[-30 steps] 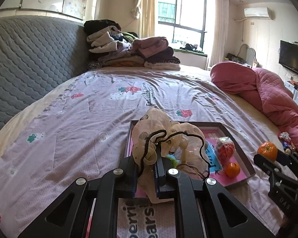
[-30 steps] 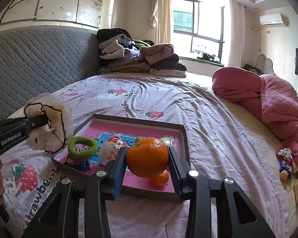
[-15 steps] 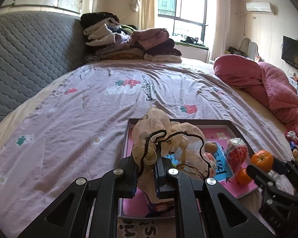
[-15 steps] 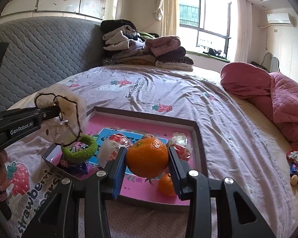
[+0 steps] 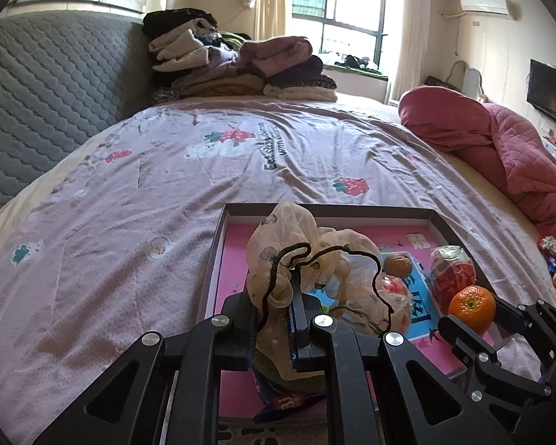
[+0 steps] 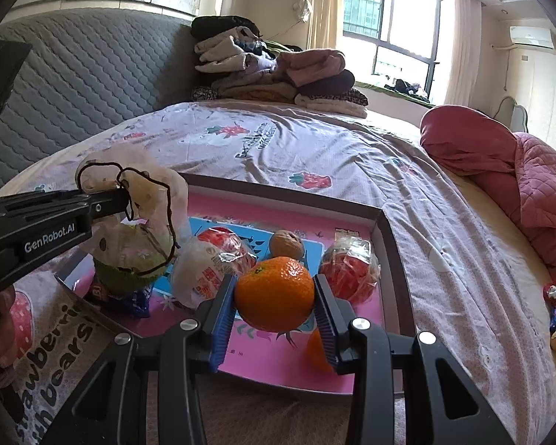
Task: Organize objects
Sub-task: 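Lower and open the right tool to drop the orange while the left tool releases the bag, then withdraw both open tools back from the tray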
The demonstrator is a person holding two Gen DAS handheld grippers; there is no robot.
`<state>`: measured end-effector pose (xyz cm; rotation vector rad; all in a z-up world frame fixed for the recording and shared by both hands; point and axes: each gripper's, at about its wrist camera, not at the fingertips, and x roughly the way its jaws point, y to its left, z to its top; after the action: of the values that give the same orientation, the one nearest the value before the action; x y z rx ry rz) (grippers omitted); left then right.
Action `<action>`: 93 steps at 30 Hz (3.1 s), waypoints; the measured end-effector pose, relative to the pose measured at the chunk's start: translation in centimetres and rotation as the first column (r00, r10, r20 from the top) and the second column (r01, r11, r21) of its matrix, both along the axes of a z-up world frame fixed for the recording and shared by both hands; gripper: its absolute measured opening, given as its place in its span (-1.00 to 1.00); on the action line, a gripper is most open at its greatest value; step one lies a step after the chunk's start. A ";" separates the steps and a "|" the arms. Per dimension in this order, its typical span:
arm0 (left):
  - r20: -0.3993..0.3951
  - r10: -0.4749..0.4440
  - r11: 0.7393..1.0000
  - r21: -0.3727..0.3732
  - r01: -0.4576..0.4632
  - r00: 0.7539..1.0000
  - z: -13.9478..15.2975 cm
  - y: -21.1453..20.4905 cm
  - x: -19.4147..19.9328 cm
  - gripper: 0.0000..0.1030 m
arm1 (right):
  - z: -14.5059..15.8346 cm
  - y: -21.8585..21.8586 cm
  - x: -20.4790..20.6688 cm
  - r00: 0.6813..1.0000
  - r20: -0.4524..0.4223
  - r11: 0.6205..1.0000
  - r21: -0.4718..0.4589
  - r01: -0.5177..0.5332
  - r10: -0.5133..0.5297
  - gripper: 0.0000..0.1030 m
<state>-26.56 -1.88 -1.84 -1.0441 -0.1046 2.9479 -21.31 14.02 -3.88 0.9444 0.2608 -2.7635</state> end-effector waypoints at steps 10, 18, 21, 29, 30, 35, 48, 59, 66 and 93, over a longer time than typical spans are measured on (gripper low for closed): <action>0.032 -0.015 0.999 -0.028 0.016 0.999 -1.2 0.4 -0.7 -0.73 | -1.0 -0.4 -0.7 1.000 0.028 1.000 0.018 -0.002 0.001 -0.21; 0.050 -0.022 0.999 -0.026 0.023 0.999 -1.8 0.5 -1.1 -0.66 | -1.8 -0.3 -1.2 0.999 0.052 1.000 0.011 0.003 -0.004 -0.21; 0.057 -0.021 1.000 -0.017 0.022 0.998 -2.0 0.4 -1.3 -0.62 | -2.0 -0.4 -1.4 0.998 0.062 1.000 0.013 0.001 -0.002 -0.21; 0.055 -0.025 0.999 -0.020 0.026 0.998 -2.0 0.5 -1.2 -0.45 | -2.8 -0.7 -1.5 0.997 0.080 1.000 0.024 -0.008 0.006 -0.21; 0.054 -0.026 1.000 -0.013 0.027 0.998 -1.9 0.5 -1.1 -0.43 | -2.8 -0.7 -1.5 0.997 0.083 1.000 0.025 -0.009 0.007 -0.20; 0.057 -0.032 0.999 0.006 0.032 0.998 -1.6 0.4 -0.7 -0.21 | -3.0 -0.6 -1.8 0.995 0.099 1.000 0.020 -0.007 0.005 -0.20; 0.061 -0.040 0.999 0.021 0.039 0.997 -0.6 0.3 0.1 -0.09 | -3.2 -0.6 -2.6 0.991 0.130 1.000 0.025 0.002 -0.005 -0.20; 0.058 -0.050 0.999 0.023 0.049 0.997 -0.1 0.0 0.9 -0.09 | -2.8 -0.8 -2.6 0.990 0.137 0.998 0.057 0.005 -0.013 -0.16; 0.046 -0.055 0.998 0.021 0.054 0.997 0.5 0.0 1.8 -0.09 | -1.8 -0.9 -1.7 0.994 0.113 0.997 0.071 -0.014 0.006 0.03; -0.048 -0.058 0.998 0.010 0.058 0.997 5.4 0.4 6.7 0.33 | 4.9 1.0 1.8 1.000 0.012 1.000 -0.014 0.022 -0.022 0.15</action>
<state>-19.82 -1.53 3.51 -0.9582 -0.0889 2.9141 -19.52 15.05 1.07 0.9663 0.2306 -2.7748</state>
